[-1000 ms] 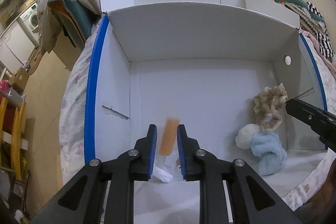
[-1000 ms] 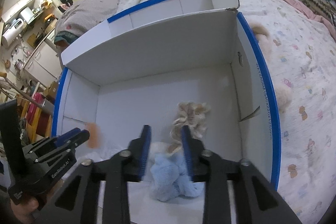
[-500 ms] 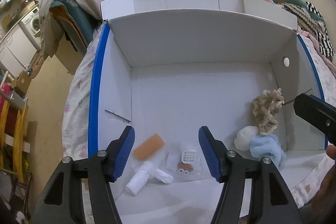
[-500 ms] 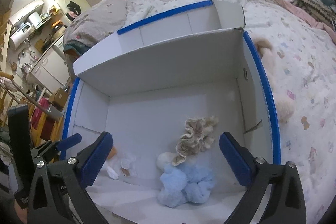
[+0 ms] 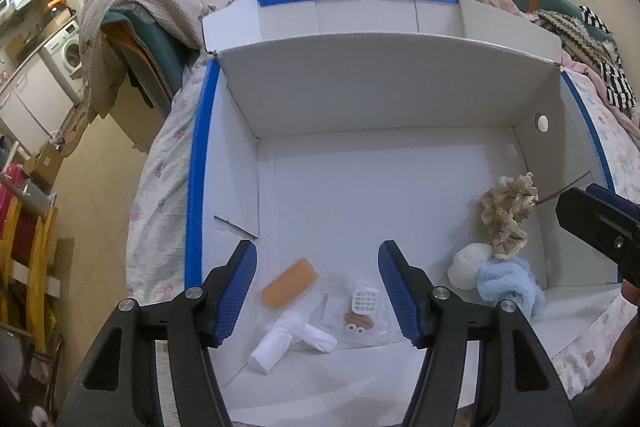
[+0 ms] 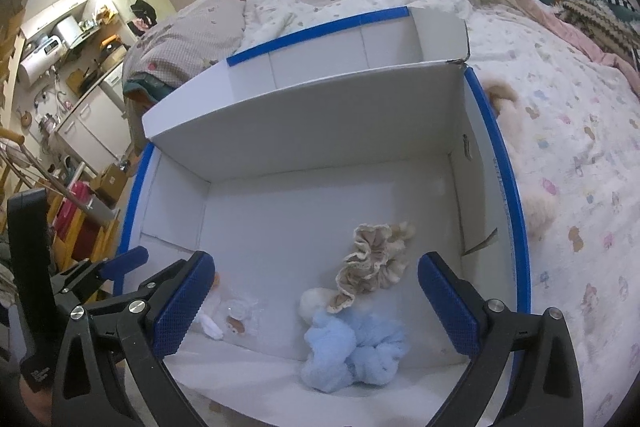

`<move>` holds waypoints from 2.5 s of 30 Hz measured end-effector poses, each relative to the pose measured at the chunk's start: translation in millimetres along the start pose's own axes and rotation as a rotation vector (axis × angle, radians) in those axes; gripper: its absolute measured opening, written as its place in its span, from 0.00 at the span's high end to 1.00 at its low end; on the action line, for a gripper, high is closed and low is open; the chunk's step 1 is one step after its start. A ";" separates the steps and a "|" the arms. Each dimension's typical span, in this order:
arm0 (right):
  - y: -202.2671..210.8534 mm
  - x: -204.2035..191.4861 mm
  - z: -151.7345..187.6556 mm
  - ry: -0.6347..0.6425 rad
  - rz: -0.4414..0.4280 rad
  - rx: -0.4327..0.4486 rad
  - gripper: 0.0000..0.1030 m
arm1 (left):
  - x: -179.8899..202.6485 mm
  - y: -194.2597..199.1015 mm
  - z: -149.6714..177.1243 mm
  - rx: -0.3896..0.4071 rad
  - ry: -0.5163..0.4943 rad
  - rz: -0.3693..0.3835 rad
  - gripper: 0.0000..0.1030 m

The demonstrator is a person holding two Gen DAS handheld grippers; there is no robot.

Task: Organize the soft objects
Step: 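Withdraw both tools from the box toward the pink rubber duck, then grasp the pink rubber duck with the right tool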

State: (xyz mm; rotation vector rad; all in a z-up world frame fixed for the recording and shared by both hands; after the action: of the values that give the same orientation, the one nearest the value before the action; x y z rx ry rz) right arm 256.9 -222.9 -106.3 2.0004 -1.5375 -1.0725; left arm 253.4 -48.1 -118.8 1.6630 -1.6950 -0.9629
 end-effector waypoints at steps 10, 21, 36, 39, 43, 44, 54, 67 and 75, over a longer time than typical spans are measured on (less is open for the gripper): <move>32.6 -5.6 11.5 0.016 0.009 0.053 0.00 | -10.6 44.0 5.1 0.064 0.045 0.039 0.42; 64.4 -11.6 43.6 0.066 0.044 0.067 0.00 | -28.7 69.9 39.8 0.061 0.079 0.029 0.42; 63.6 -13.9 93.0 0.095 0.115 -0.043 0.00 | -38.1 75.6 98.4 -0.003 0.090 0.017 0.42; 47.0 -1.3 112.2 0.045 0.123 -0.154 0.00 | -39.2 70.5 109.8 -0.039 0.092 0.010 0.42; 26.1 11.0 133.4 -0.009 0.112 -0.279 0.00 | -41.2 61.3 119.7 -0.085 0.112 0.001 0.42; 21.8 10.8 139.0 -0.008 0.108 -0.304 0.00 | -41.3 59.6 120.7 -0.094 0.120 0.005 0.42; -23.8 -8.3 184.8 0.175 0.171 -0.504 0.00 | -30.1 42.3 123.6 -0.156 0.152 0.032 0.42; 0.6 8.0 170.6 0.103 0.144 -0.417 0.45 | 31.3 -1.4 122.3 -0.234 0.138 0.107 0.42; 19.5 45.3 161.5 -0.022 0.160 -0.377 0.45 | 59.7 -47.0 134.1 -0.349 0.151 0.202 0.69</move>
State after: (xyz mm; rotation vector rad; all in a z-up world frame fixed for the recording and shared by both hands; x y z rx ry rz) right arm 125.3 -249.4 -208.8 1.5910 -1.3591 -1.2162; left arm 168.4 -92.3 -239.6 1.2781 -1.4643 -0.9471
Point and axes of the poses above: each gripper's, at about its wrist camera, not at the fingertips, and y roughly against the way its jaws point, x to its right, z to its underside, the point moved 6 cm from there along -y, roughly the way its jaws point, and after that the axes turned 4 degrees about x, right-handed, at the moved point
